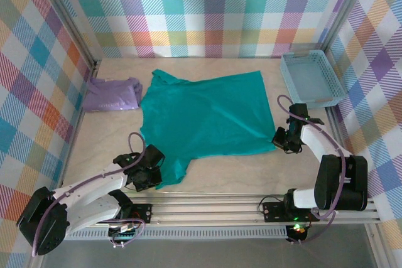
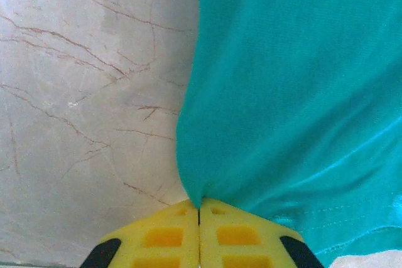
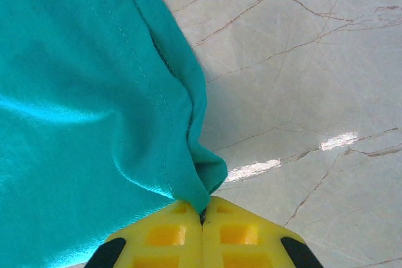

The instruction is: Fold the inside-out t-shirt

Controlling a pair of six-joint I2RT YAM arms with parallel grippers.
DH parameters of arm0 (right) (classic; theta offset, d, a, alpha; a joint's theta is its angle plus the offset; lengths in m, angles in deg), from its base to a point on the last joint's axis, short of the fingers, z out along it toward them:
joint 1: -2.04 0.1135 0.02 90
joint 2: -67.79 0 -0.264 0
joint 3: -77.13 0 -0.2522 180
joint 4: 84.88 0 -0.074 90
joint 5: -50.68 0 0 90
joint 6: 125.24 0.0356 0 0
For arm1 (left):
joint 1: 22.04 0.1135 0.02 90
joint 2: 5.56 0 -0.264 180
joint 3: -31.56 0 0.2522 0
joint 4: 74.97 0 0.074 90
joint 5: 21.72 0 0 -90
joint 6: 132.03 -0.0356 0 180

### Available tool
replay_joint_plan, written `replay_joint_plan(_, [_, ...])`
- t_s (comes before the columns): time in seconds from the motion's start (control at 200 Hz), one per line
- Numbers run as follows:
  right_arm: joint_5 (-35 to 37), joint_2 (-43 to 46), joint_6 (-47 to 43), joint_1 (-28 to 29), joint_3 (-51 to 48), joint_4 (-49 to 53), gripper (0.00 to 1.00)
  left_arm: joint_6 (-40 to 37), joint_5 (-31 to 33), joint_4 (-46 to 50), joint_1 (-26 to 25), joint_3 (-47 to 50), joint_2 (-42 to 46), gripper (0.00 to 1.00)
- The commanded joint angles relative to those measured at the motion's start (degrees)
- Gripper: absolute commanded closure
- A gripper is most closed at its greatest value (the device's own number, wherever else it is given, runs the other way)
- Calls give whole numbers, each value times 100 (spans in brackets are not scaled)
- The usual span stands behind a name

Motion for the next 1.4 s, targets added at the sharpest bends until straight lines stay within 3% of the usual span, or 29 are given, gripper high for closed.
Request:
replay_joint_plan(0.0, [39, 147, -88, -22, -42, -36, 94, 134, 39, -554, -88, 352, -57, 100])
replay_joint_plan(0.19, [58, 617, 77, -31, -235, -19, 94, 371, 126, -128, 91, 195, 814, 100])
replay_joint_plan(0.41, [-201, 1730, 703, -274, -825, -26, 94, 717, -160, 1043, 795, -202, 2350, 100])
replay_joint_plan(0.635, [137, 2729, 1094, -285, -1193, 212, 94, 901, -284, 1650, 1191, -753, 2695, 100])
replay_joint_plan(0.755, [79, 2458, 976, -282, -1024, 109, 93, 484, -343, 1558, 1524, -1236, 2308, 100])
replay_joint_plan(1.045, [153, 1303, 56, -280, -1, -243, 91, -1266, -1269, 380, 3013, -2303, 327, 100])
replay_joint_plan(1.395, [-207, -354, -303, -271, 789, -803, 89, -2033, -1220, -459, 3298, -3435, -1723, 100])
